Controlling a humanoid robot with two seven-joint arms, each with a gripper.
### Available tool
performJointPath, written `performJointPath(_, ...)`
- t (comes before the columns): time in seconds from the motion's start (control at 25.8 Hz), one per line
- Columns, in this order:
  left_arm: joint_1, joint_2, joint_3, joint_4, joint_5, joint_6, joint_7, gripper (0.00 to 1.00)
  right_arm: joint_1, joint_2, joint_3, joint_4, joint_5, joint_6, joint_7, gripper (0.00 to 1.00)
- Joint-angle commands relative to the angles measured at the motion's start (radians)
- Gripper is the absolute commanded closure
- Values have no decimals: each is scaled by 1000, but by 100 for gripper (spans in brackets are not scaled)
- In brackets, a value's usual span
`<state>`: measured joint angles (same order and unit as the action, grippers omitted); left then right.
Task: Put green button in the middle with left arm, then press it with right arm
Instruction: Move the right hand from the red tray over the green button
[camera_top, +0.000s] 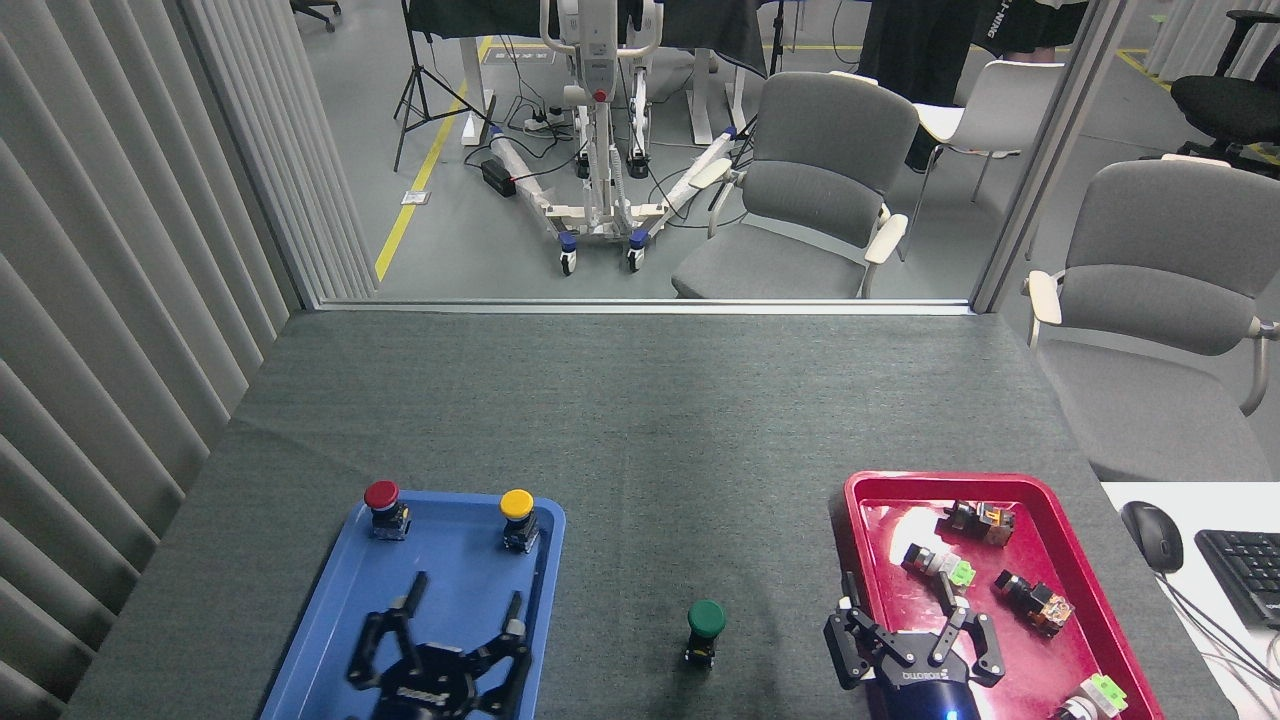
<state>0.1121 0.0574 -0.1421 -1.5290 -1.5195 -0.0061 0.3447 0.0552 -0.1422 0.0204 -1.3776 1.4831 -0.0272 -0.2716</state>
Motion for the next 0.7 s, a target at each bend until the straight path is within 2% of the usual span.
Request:
performJointPath(0.0, 29, -4, 179, -13, -27, -51, -21, 1, -2, 4, 58, -8, 9, -7, 0, 2)
performJointPath(0.15, 29, -14, 223, -17, -25, -112, -173, 1, 2, 9, 96, -23, 17, -60, 0, 6)
performJointPath(0.31, 17, -10, 213, -31, 13, -103, -208, 1, 3, 29, 136, -26, 49, -80, 0, 19)
performJointPath(0.54, -40, -8, 214, 4, 160, -110, -219, 1, -14, 44, 196, -26, 54, -103, -4, 67)
performJointPath(0.66, -57, -8, 216, 33, 165, -114, -220, 1, -29, 42, 243, -18, 63, -105, -4, 81)
